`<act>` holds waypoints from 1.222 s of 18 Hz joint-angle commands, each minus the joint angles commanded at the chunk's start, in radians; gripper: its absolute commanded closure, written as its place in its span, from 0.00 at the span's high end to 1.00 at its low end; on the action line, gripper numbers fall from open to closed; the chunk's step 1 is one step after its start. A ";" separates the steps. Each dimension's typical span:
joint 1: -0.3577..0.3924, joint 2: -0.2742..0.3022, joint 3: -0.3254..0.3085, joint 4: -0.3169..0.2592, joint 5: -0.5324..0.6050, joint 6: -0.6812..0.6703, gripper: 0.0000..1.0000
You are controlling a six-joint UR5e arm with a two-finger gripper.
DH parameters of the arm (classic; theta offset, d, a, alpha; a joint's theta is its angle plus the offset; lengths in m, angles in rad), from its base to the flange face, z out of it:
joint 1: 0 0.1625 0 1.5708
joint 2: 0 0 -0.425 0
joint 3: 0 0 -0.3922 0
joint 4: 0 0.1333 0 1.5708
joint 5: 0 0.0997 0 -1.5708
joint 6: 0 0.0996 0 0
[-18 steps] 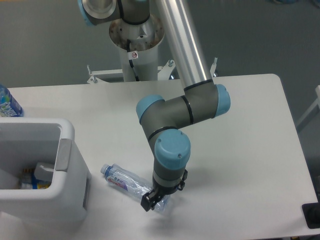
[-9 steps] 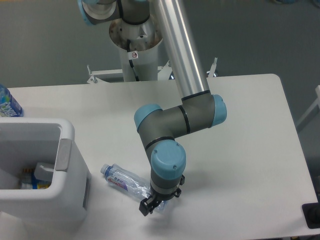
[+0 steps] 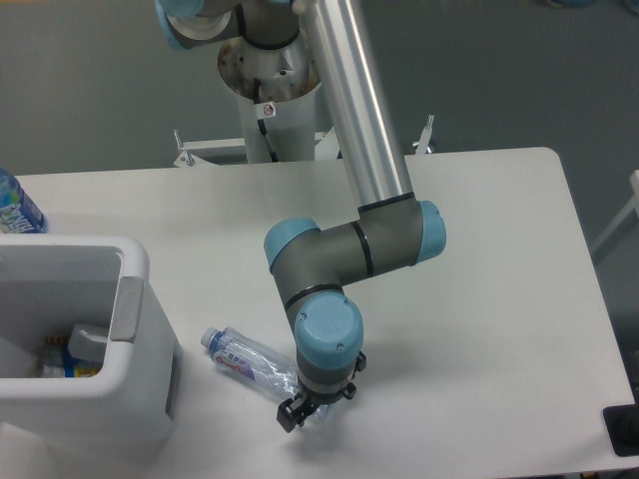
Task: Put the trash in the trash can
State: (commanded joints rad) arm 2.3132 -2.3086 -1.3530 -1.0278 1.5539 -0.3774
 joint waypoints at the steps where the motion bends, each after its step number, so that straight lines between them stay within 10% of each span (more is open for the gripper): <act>1: 0.000 0.000 0.000 -0.002 0.000 -0.002 1.00; 22: -0.003 0.000 -0.006 -0.002 0.009 -0.003 0.62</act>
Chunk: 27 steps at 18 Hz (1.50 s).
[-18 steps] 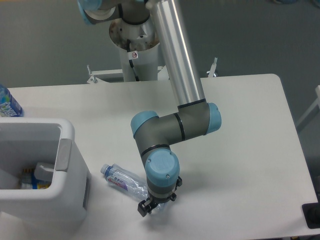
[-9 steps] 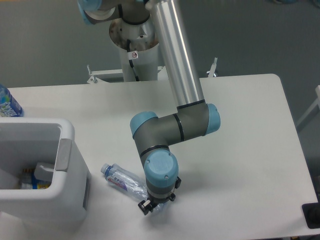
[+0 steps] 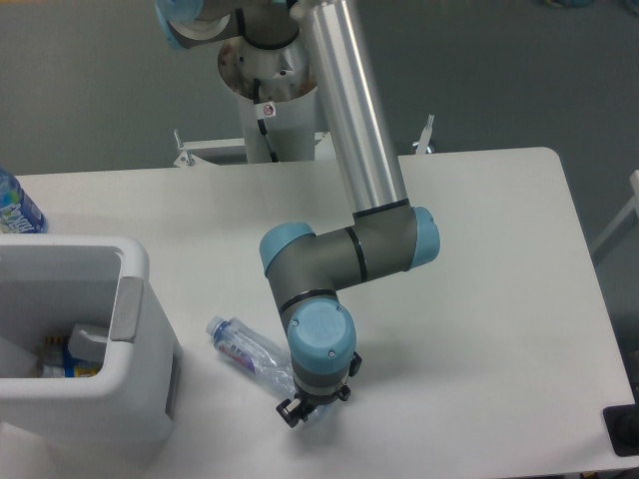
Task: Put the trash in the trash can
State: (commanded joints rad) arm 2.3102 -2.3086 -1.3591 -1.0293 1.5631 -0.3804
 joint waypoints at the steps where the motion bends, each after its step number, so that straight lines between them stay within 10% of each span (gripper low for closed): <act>1: 0.000 0.002 -0.002 0.000 0.000 0.002 0.60; 27: -0.012 0.086 0.000 -0.012 0.046 0.026 0.44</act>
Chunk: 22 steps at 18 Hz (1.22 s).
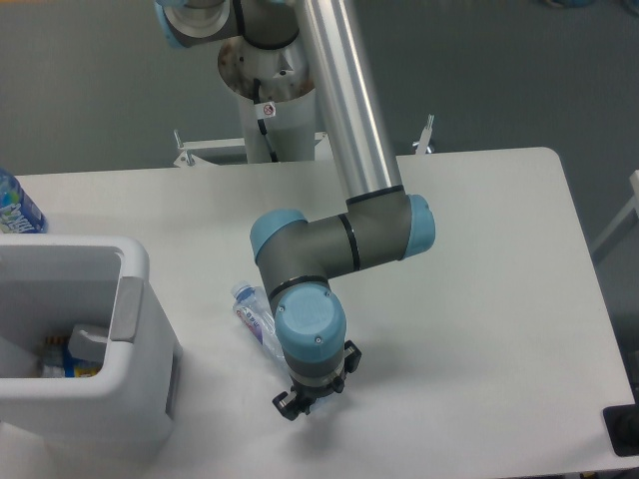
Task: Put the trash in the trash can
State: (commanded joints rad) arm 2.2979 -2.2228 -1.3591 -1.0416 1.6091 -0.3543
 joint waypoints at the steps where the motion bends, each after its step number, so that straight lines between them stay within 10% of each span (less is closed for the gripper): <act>1: 0.000 0.005 0.002 0.000 0.000 0.006 0.44; 12: 0.051 0.100 0.156 0.024 -0.008 0.029 0.44; 16: 0.057 0.184 0.160 0.162 -0.008 0.034 0.44; 22: 0.048 0.316 0.163 0.212 -0.011 0.038 0.44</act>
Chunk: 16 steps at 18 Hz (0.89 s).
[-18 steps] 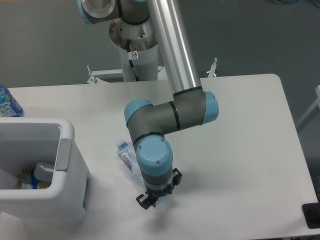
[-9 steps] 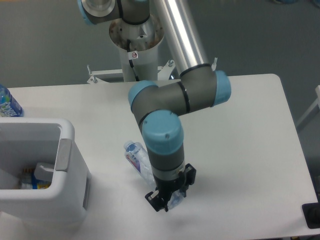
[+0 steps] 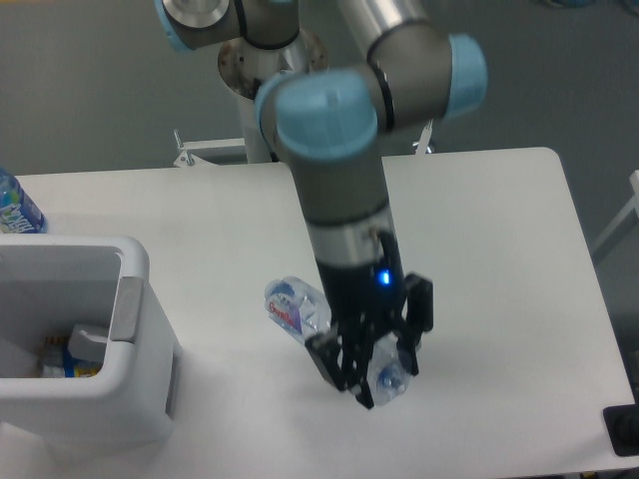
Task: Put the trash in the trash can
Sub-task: 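Lift the bottle and carry it over the white bin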
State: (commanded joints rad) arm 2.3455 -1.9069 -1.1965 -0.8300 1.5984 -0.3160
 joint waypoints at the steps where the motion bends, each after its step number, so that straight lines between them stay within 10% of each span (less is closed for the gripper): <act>1: -0.011 0.012 0.002 0.006 -0.002 0.000 0.44; 16: -0.213 0.062 0.029 0.008 -0.002 0.000 0.44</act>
State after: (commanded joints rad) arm 2.1324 -1.8454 -1.1674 -0.8222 1.5969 -0.3160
